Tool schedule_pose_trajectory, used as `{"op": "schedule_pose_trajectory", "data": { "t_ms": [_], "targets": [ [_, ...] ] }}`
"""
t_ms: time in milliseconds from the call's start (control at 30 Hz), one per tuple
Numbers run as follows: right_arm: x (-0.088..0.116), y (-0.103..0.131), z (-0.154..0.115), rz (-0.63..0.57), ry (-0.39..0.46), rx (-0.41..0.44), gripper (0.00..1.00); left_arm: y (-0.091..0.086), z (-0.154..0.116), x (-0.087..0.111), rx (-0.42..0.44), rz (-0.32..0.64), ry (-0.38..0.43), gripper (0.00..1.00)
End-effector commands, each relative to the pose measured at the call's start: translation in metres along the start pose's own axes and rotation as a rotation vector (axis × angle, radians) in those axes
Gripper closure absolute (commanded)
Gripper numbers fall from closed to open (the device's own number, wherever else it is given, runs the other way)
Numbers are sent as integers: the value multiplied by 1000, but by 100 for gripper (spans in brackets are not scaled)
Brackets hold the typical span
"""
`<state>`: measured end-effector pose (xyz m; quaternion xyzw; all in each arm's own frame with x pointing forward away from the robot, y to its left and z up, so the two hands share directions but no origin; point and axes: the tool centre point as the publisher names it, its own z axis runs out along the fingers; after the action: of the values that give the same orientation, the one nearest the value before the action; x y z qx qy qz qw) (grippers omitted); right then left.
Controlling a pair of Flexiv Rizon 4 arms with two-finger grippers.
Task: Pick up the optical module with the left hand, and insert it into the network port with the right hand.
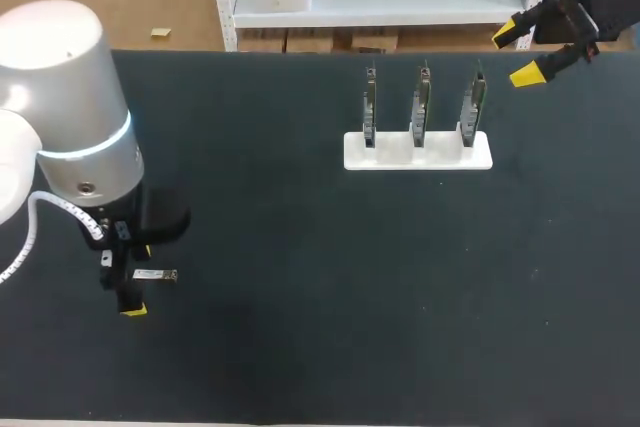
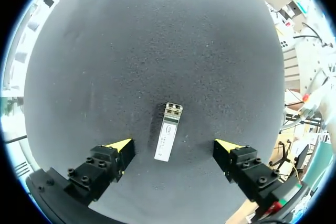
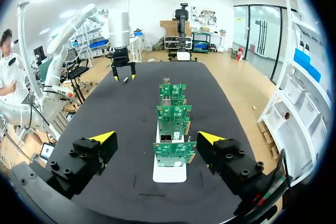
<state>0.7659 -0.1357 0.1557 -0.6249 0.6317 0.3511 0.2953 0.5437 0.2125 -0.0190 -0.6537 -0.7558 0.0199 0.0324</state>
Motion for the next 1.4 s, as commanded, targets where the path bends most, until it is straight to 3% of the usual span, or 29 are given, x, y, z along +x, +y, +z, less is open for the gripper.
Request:
{"op": "schedule_pose_trajectory", "data": {
  "t_ms": [33, 67, 100, 133, 733, 900, 1133, 1400],
  "targets": [
    [0, 2, 0, 0, 1, 5, 0, 1, 9, 0, 8, 4, 7, 6],
    [0, 2, 0, 0, 1, 5, 0, 1, 9, 0, 10, 10, 15, 59],
    [0, 2, 0, 0, 1, 5, 0, 1, 10, 0, 9, 17, 23, 84],
    [0, 2, 0, 0, 1, 5, 0, 0, 10, 0, 11, 17, 22, 100],
    [0, 2, 0, 0, 1, 5, 0, 1, 11, -2, 42, 20, 28, 100],
    [0, 2, 0, 0, 1, 5, 0, 10, 5, -5, 26, 6, 13, 100],
    [0, 2, 0, 0, 1, 5, 0, 38, -18, -9, -59, -42, -19, 100],
    [0, 2, 0, 0, 1, 5, 0, 86, -57, -16, -154, -122, -160, 100]
  ]
}}
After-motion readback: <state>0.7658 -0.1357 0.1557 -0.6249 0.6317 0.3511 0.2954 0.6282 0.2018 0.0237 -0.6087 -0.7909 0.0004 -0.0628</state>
